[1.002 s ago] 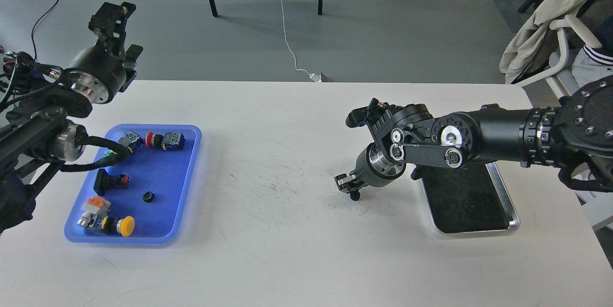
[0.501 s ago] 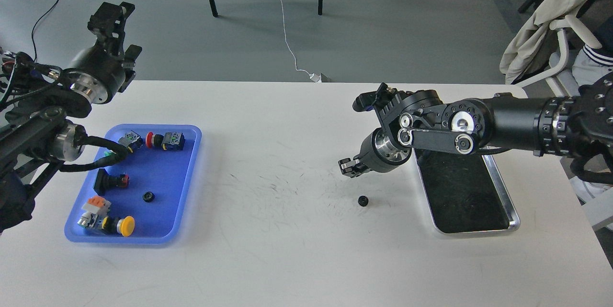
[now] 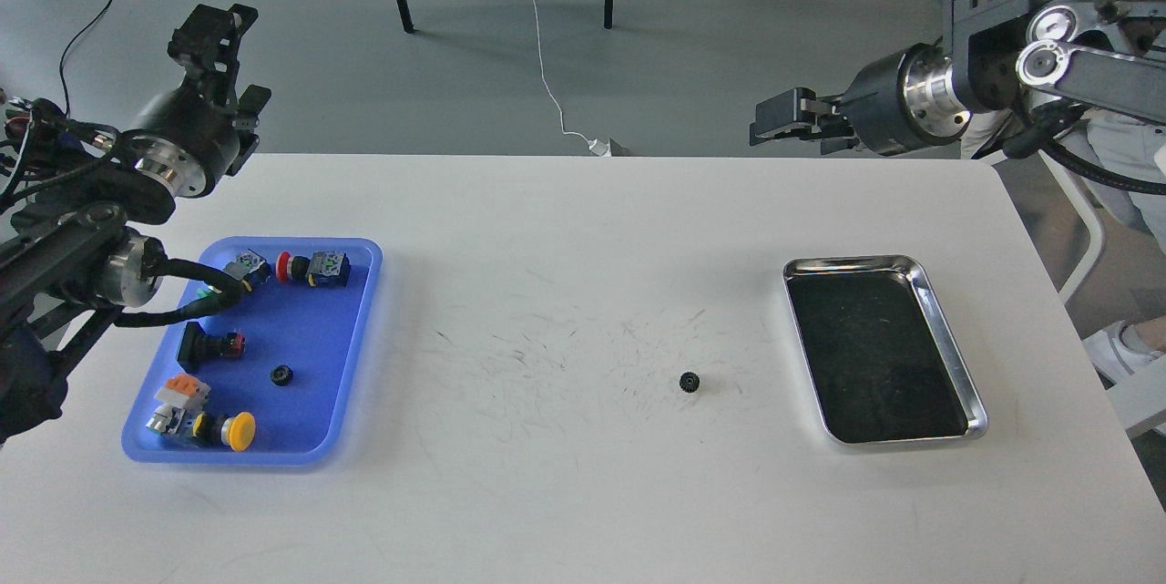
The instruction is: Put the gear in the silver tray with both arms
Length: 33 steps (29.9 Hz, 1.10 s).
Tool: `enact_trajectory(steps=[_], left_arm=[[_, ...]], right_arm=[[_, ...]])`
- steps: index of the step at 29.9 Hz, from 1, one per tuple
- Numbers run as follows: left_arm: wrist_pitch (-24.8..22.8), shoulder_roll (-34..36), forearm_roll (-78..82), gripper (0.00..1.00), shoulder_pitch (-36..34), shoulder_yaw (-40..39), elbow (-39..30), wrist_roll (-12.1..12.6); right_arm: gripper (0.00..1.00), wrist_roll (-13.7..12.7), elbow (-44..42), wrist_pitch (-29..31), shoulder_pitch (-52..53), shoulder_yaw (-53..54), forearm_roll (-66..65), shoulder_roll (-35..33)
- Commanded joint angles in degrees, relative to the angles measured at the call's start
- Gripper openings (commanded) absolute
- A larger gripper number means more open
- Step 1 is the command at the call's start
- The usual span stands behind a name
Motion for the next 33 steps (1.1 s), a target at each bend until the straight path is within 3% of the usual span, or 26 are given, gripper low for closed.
enact_trajectory(steps=[1, 9, 33], left_arm=[[0.0, 0.0, 0.0, 0.98, 0.0, -0.1, 0.0, 0.0], [0.0, 0.4, 0.0, 0.98, 0.0, -0.9, 0.0, 0.0], [0.0, 1.2, 0.0, 0.98, 0.0, -3.3, 0.0, 0.2]], right_arm=[[1.0, -1.6, 4.1, 0.0, -0.9, -0.1, -0.3, 2.1], [0.99, -1.8, 3.5, 0.0, -3.5, -6.1, -0.1, 14.1], [0.91, -1.7, -6.5, 0.0, -14.2, -9.7, -1.7, 25.6]])
